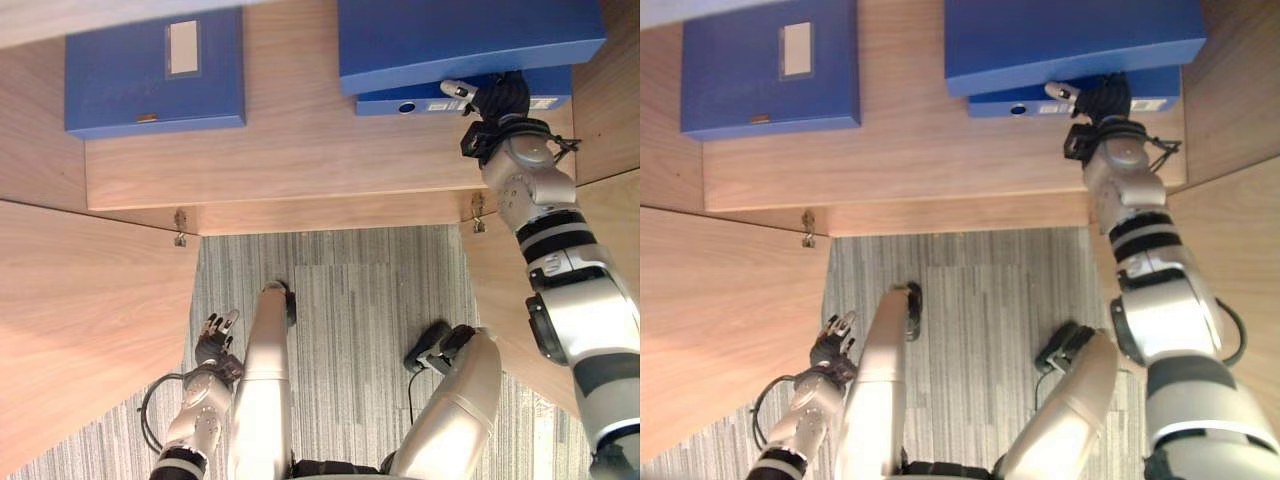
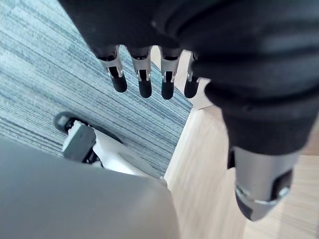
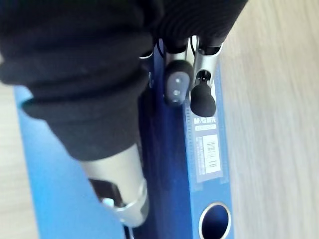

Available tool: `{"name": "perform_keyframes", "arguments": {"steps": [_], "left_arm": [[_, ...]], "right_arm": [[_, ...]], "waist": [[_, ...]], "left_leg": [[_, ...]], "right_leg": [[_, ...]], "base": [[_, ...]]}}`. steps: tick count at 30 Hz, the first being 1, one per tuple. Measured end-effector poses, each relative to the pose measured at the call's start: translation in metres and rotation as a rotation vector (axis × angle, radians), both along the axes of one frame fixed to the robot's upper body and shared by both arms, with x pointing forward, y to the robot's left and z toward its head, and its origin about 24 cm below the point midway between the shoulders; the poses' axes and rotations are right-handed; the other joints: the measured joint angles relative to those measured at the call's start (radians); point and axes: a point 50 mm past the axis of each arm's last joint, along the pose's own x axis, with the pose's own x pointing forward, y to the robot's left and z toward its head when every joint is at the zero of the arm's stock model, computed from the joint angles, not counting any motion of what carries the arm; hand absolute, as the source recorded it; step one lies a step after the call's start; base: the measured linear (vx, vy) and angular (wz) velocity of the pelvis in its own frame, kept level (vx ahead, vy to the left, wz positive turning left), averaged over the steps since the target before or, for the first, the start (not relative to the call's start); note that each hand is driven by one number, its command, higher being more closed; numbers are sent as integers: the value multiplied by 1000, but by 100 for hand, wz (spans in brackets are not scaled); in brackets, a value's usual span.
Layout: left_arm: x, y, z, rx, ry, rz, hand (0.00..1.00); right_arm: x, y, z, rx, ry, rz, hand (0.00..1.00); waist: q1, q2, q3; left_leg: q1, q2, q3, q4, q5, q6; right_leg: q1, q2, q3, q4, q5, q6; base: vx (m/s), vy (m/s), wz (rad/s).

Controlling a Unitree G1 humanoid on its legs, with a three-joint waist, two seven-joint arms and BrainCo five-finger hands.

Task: Walk over to the cabinet, pick up the folder, carry it to the office cabinet, place the folder inside the office cabinet, then close the office cabinet door

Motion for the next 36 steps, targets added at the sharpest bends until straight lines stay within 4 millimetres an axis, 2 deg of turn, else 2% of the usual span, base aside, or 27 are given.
{"name": "perform_keyframes", "arguments": {"steps": [4,12,19,21,22,24,25,27,31,36], "left_arm": [[-11,3,-13,26,64,-58,0],[-22,2,-28,-23,126,-44,0],[-19,6,-31,-42,135,-11,0],[-8,6,-24,-45,97,2,0],[-4,6,-21,-40,85,2,0],[10,5,-12,-1,47,-24,0],[14,4,-9,7,36,-33,0],[18,7,-3,58,2,-46,0],[13,13,-6,103,22,-37,0],[8,17,-11,139,43,-29,0]], "right_arm": [[0,-1,-1,-168,13,2,0],[-1,-2,-4,-228,28,40,0],[-17,28,-8,-556,-13,96,0],[-32,44,-11,-750,-85,93,0],[-36,47,-11,-769,-107,96,0],[-51,55,-6,-947,-206,6,0],[-55,54,-4,-1001,-229,-33,0],[-67,40,1,-1189,-292,-250,0],[-81,16,-4,-1282,-329,-493,0],[-88,2,-29,-1352,-282,-559,0]], "waist": [[7,17,-11],[19,29,-33],[17,28,-35],[14,27,-34],[13,25,-33],[6,20,-30],[4,18,-29],[0,5,-22],[-1,-5,-19],[0,-11,-15]], "left_leg": [[1,2,0,-4,5,0],[7,15,0,-23,21,0],[21,36,10,-40,24,-2],[23,39,12,-47,24,-2],[23,39,13,-48,24,-2],[23,39,16,-51,25,-2],[23,39,17,-52,25,-2],[24,38,20,-53,25,-2],[24,37,22,-56,25,-2],[23,37,21,-57,25,-2]], "right_leg": [[0,4,0,-1,0,-1],[-1,23,-5,-18,8,-13],[1,45,-5,-44,29,-27],[1,49,-5,-52,33,-29],[1,49,-5,-53,33,-29],[1,49,-5,-59,37,-29],[1,49,-5,-61,39,-29],[1,48,-4,-65,41,-29],[1,47,-4,-67,41,-29],[2,47,-4,-67,40,-29]], "base": [[0,0,0],[2,-1,-2],[5,13,-10],[12,15,-4],[0,0,0],[0,0,0],[0,0,0],[2,15,0],[0,0,0],[0,0,0]]}}
